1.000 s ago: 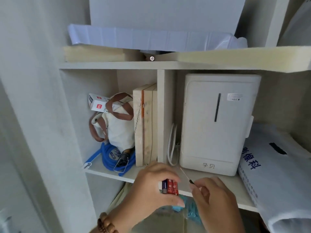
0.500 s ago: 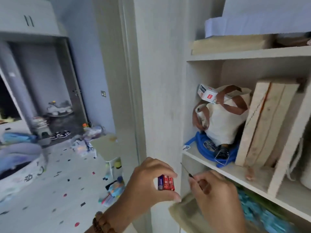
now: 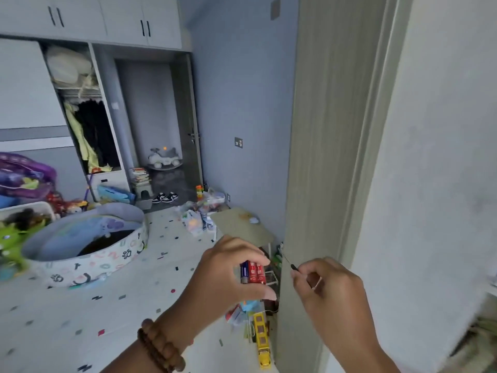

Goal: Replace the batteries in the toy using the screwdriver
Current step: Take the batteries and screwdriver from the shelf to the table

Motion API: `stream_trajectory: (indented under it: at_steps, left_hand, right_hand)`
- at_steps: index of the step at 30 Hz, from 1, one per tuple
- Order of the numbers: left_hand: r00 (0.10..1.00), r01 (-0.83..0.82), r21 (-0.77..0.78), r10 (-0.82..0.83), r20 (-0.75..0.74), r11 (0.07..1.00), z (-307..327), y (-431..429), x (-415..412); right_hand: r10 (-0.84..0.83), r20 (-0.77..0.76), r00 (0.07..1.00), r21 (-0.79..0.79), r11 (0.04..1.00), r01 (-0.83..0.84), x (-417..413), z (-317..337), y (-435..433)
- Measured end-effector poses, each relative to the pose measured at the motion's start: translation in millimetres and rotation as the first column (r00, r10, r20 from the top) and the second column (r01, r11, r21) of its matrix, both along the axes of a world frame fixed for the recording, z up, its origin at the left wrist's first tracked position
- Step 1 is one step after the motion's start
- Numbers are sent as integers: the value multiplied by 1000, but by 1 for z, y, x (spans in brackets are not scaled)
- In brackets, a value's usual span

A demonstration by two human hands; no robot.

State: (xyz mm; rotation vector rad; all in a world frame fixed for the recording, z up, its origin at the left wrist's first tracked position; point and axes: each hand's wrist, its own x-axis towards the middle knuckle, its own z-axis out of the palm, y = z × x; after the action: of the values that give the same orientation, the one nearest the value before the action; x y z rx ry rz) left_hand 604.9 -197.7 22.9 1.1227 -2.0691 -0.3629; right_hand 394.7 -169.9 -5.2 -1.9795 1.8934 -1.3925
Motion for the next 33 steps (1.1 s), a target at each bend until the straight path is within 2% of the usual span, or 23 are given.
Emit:
stream_trajectory:
  at_steps: [10,16,24,29,33]
  left_hand:
    - [984,-153,49,157,-86,987,-9,-109,110]
    - [971,-232,63,235,-37,971,-20,-208,151]
    - [927,-357,115,367,-80,927,-21,-343,198]
    - [920,-377,124,386,-64,918,-32,-424,232]
    - [936,-330,151,344,-78,932,-41,-499,264]
  right_hand:
    - [93,-71,993,32,995,-91,98,-2,-140]
    - [179,1,984,39,983,-178,139,-17,-257]
    - [239,37,970,112,964,-242,182,-13,-411]
    - [242,26,970,110,964,-243,213,-19,-492]
    - [196,23,980,127,972,-197,248,-30,-560]
